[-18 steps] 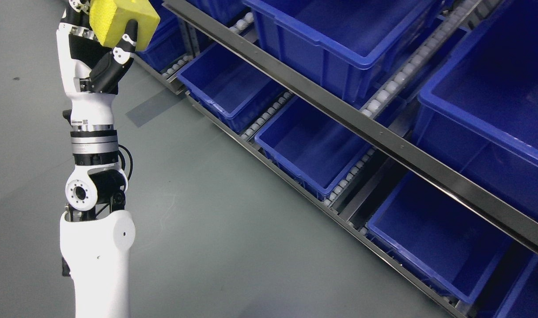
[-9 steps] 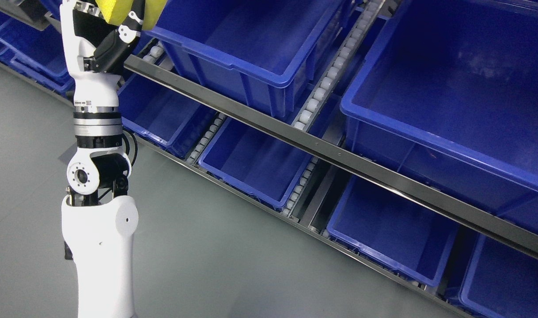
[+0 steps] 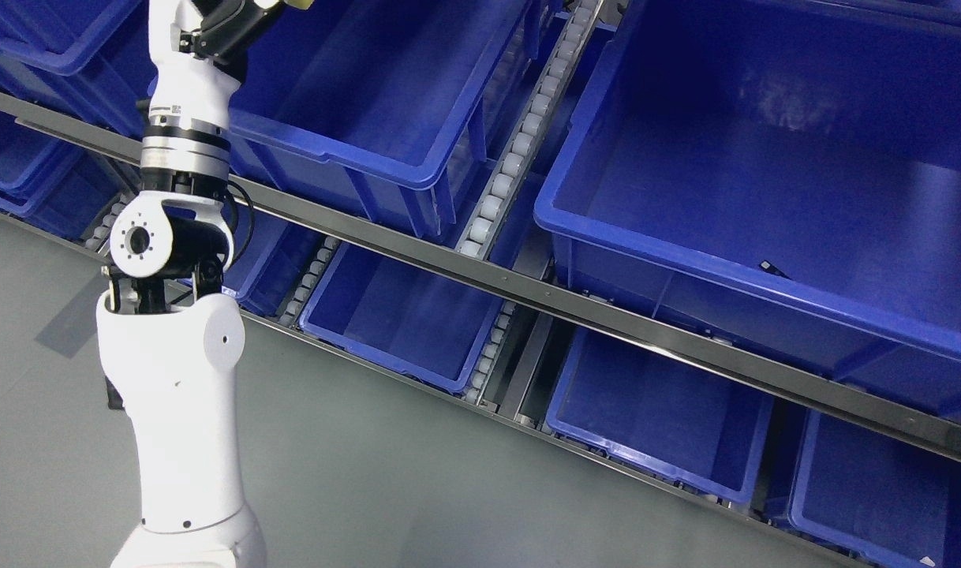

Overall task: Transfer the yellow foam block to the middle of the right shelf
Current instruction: 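Extend the left hand over a blue bin on the shelf, then open the left hand to drop the cube into the blue bin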

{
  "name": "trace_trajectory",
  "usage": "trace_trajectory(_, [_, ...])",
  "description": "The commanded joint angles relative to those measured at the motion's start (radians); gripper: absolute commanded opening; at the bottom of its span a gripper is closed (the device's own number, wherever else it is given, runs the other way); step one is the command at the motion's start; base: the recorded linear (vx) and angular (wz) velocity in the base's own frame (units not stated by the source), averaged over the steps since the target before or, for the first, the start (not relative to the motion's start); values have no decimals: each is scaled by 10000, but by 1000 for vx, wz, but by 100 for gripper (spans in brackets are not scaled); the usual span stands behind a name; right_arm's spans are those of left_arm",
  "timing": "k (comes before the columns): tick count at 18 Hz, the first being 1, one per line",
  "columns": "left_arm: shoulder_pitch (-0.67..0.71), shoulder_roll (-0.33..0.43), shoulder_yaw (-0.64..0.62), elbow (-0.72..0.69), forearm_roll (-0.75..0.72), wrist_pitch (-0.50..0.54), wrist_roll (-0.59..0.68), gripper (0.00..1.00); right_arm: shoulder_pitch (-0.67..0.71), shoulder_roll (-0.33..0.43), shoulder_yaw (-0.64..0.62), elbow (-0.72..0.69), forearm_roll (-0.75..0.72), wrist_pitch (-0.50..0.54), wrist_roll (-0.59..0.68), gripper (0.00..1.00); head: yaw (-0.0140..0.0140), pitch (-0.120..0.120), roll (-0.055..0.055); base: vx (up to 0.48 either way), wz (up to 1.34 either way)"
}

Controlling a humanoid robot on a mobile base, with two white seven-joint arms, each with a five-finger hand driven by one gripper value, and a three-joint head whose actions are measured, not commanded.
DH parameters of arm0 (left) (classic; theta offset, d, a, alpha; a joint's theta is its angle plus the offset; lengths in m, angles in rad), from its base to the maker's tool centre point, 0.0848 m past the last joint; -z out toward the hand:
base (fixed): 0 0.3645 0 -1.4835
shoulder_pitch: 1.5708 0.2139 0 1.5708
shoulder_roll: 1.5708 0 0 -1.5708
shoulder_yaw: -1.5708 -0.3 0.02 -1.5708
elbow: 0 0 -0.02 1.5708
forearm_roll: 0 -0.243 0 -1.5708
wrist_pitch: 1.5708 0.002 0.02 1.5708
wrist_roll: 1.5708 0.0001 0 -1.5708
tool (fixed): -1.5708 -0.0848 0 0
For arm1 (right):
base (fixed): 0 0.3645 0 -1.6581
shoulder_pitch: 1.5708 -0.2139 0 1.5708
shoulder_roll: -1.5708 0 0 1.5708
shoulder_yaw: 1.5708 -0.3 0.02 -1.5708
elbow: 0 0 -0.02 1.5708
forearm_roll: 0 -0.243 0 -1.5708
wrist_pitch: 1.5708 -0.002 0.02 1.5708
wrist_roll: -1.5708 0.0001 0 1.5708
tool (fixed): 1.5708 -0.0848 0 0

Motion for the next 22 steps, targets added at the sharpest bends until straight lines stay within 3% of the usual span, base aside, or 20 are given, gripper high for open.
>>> trace_trajectory(1, [-1337,175,174,331,-966,1925,843,42,-31,-175,0,-175,-93,7,3,100,0,0,0,59,-180])
trace_trajectory(6, [-1692,175,97,453,-1104,2802,891,46,-16,-175,0,-175,-93,7,3,100,0,0,0,50,-128])
trace_trajectory(12, [-1815,175,97,1098,-1518,2819,906,48,-31,-175,0,-175,-93,7,3,100,0,0,0,24,-66])
trace_trajectory(18, [-2014,175,-162,1910,-2529,3724,906,97,-31,-175,0,-175,-93,7,3,100,0,0,0,1,7])
trace_trajectory(22, [-2151,175,-532,1927,-2577,3678,891,100,-31,-175,0,-175,-93,7,3,100,0,0,0,0,0])
